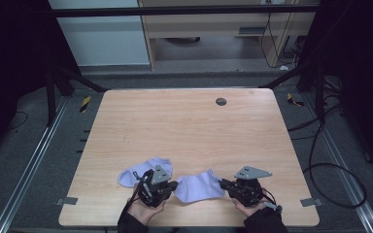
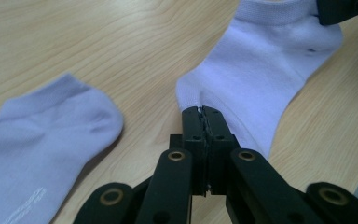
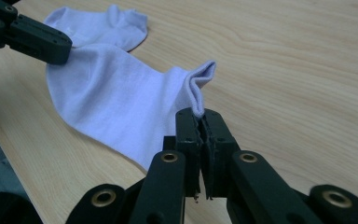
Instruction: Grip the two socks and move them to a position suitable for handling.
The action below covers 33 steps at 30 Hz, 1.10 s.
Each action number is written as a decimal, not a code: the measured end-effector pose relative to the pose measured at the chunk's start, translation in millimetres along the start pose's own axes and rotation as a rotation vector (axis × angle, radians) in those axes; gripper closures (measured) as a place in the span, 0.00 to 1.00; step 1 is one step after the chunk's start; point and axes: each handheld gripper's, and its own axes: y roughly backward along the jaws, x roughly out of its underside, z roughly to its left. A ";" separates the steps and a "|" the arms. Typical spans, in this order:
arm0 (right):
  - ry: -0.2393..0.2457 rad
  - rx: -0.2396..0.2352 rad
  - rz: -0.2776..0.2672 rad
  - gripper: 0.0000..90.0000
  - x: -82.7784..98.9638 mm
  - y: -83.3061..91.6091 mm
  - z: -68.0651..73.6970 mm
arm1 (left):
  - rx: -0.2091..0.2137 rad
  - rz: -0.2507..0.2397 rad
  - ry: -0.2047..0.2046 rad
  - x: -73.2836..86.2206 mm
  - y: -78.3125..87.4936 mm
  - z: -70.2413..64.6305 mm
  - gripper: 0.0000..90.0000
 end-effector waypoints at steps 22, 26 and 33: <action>-0.008 0.067 0.086 0.81 12.4 -17.3 -0.5 | -0.079 0.017 0.054 16.9 -6.7 18.5 0.78; -0.006 0.078 0.033 0.71 9.3 -13.3 -2.7 | -0.111 -0.028 0.066 17.1 5.8 26.9 0.69; 0.014 0.085 -0.042 0.57 -3.3 -14.3 -5.1 | -0.152 -0.089 0.104 19.6 23.5 43.7 0.57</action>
